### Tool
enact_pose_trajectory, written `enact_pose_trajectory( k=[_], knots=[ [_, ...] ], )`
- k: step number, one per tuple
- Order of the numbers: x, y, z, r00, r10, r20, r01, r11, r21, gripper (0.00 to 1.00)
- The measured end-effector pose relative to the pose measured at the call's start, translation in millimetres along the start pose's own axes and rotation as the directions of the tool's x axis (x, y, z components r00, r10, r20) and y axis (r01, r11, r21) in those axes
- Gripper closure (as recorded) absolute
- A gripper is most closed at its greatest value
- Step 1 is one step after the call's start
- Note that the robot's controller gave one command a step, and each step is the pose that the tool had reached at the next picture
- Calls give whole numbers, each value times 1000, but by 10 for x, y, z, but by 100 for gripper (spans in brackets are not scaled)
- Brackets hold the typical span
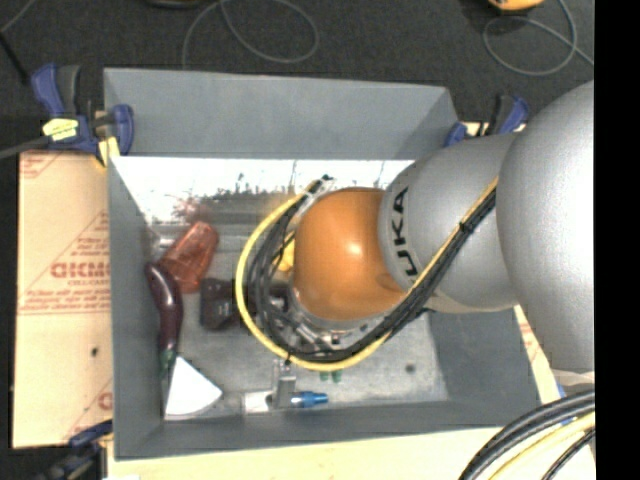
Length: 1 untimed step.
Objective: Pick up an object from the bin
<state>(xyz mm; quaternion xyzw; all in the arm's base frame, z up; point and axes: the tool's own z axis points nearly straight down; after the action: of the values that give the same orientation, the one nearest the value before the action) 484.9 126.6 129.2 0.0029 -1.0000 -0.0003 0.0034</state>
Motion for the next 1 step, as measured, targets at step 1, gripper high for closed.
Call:
enact_pose_trajectory(
  k=[1],
  knots=[
    [-20, -4, -43, 1000, 4, 8, -4, 1000, -2, 0]
  ],
)
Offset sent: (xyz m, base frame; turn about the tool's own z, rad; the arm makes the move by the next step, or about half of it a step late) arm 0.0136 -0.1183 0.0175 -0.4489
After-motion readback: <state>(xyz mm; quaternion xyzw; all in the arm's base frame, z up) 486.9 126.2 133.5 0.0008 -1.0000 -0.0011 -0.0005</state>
